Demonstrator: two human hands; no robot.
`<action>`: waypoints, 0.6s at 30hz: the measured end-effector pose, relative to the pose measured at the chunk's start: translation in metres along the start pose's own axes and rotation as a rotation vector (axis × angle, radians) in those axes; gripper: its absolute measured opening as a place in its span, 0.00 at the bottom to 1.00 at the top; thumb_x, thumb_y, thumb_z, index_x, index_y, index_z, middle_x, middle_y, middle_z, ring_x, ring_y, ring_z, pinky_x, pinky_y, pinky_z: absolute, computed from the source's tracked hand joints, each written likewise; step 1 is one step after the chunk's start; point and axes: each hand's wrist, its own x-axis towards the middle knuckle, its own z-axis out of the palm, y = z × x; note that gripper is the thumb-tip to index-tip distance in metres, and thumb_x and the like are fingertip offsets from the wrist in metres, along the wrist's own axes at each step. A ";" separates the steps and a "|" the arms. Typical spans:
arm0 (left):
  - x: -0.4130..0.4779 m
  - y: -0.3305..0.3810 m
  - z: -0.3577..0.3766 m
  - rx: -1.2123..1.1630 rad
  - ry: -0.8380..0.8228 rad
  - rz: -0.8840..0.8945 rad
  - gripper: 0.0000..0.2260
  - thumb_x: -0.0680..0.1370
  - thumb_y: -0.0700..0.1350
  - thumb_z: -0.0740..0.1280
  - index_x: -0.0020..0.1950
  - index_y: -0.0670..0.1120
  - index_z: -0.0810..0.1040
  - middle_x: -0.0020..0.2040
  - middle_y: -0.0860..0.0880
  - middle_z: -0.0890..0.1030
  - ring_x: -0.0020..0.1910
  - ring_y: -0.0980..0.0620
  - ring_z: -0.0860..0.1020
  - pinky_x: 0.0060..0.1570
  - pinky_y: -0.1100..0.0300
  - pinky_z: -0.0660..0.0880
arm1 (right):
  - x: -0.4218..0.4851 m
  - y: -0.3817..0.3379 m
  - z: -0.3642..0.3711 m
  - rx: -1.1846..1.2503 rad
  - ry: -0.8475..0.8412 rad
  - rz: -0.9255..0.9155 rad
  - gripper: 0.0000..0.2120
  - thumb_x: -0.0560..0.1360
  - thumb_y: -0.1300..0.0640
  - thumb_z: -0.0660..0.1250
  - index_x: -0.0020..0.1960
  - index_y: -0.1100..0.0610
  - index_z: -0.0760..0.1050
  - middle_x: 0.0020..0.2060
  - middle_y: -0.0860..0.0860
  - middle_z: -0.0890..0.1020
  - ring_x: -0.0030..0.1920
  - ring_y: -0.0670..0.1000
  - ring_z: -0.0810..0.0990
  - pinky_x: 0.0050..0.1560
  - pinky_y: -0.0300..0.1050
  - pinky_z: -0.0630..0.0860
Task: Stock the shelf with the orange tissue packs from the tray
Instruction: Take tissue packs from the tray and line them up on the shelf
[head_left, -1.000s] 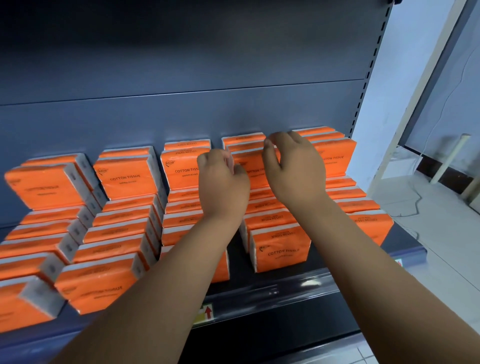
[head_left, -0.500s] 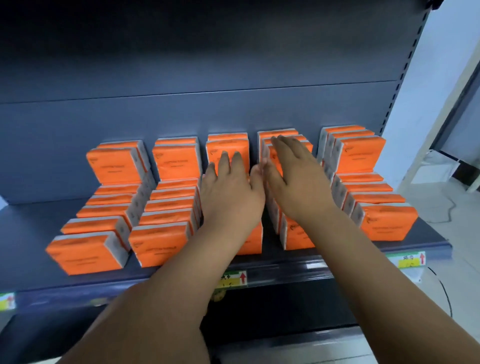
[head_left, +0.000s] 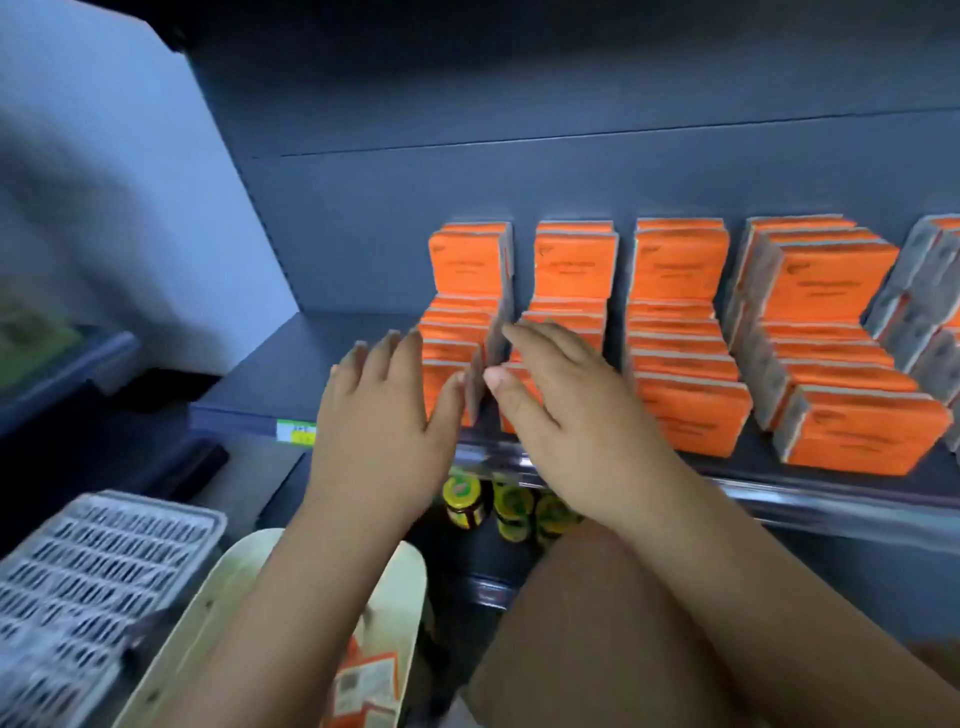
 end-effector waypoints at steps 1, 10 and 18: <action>-0.011 -0.017 -0.005 0.051 0.012 -0.004 0.31 0.81 0.63 0.54 0.75 0.43 0.72 0.73 0.41 0.76 0.72 0.33 0.71 0.72 0.37 0.67 | 0.001 -0.015 0.010 0.010 -0.021 -0.035 0.31 0.82 0.38 0.53 0.76 0.56 0.71 0.73 0.52 0.74 0.75 0.52 0.68 0.76 0.50 0.64; -0.098 -0.144 0.007 0.095 -0.093 -0.220 0.31 0.79 0.63 0.55 0.70 0.41 0.76 0.68 0.42 0.79 0.67 0.35 0.74 0.68 0.36 0.70 | -0.023 -0.094 0.138 -0.033 -0.320 -0.135 0.27 0.84 0.41 0.54 0.75 0.56 0.71 0.71 0.53 0.76 0.75 0.55 0.69 0.72 0.52 0.67; -0.183 -0.221 0.069 -0.053 -0.416 -0.464 0.25 0.84 0.57 0.63 0.76 0.44 0.70 0.76 0.44 0.72 0.76 0.40 0.66 0.75 0.46 0.62 | -0.100 -0.087 0.226 0.012 -0.756 -0.003 0.22 0.83 0.45 0.59 0.72 0.55 0.72 0.67 0.53 0.76 0.71 0.55 0.71 0.67 0.54 0.72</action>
